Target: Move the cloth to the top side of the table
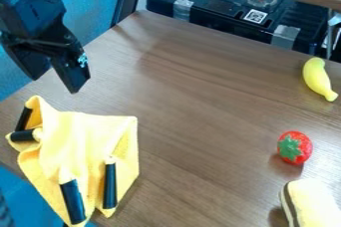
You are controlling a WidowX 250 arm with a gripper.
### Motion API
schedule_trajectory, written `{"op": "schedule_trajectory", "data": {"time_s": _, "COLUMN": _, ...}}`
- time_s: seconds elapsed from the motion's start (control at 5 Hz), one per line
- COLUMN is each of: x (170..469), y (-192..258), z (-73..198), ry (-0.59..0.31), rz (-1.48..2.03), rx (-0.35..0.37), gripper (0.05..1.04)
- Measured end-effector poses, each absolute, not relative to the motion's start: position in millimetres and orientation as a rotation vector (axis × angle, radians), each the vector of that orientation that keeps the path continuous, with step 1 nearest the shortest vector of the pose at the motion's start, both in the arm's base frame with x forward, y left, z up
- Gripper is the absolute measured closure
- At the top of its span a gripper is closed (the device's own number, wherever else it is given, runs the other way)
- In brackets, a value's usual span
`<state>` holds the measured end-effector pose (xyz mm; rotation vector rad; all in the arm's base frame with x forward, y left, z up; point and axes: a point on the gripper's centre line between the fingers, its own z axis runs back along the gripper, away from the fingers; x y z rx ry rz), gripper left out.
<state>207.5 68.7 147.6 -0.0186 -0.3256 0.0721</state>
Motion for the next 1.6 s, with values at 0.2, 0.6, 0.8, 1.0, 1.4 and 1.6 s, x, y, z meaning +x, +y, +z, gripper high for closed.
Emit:
{"op": "schedule_trajectory", "data": {"time_s": 0.2, "x": 206, "y": 68, "z": 144, "ry": -0.314, "rz": 0.072, "rx": -0.023, "gripper": 0.084}}
{"op": "schedule_trajectory", "data": {"time_s": 0.6, "x": 208, "y": 79, "z": 100, "ry": -0.295, "rz": 0.038, "rx": 0.051, "gripper": 0.084}}
{"op": "schedule_trajectory", "data": {"time_s": 0.8, "x": 197, "y": 92, "z": 73, "ry": -0.267, "rz": -0.004, "rx": 0.135, "gripper": 0.084}}
{"op": "schedule_trajectory", "data": {"time_s": 1.0, "x": 189, "y": 103, "z": 57, "ry": -0.238, "rz": -0.016, "rx": 0.174, "gripper": 0.084}}
{"op": "schedule_trajectory", "data": {"time_s": 1.4, "x": 188, "y": 109, "z": 33, "ry": -0.248, "rz": 0.018, "rx": 0.169, "gripper": 0.084}}
{"op": "schedule_trajectory", "data": {"time_s": 1.6, "x": 196, "y": 109, "z": 22, "ry": -0.285, "rz": 0.055, "rx": 0.165, "gripper": 0.084}}
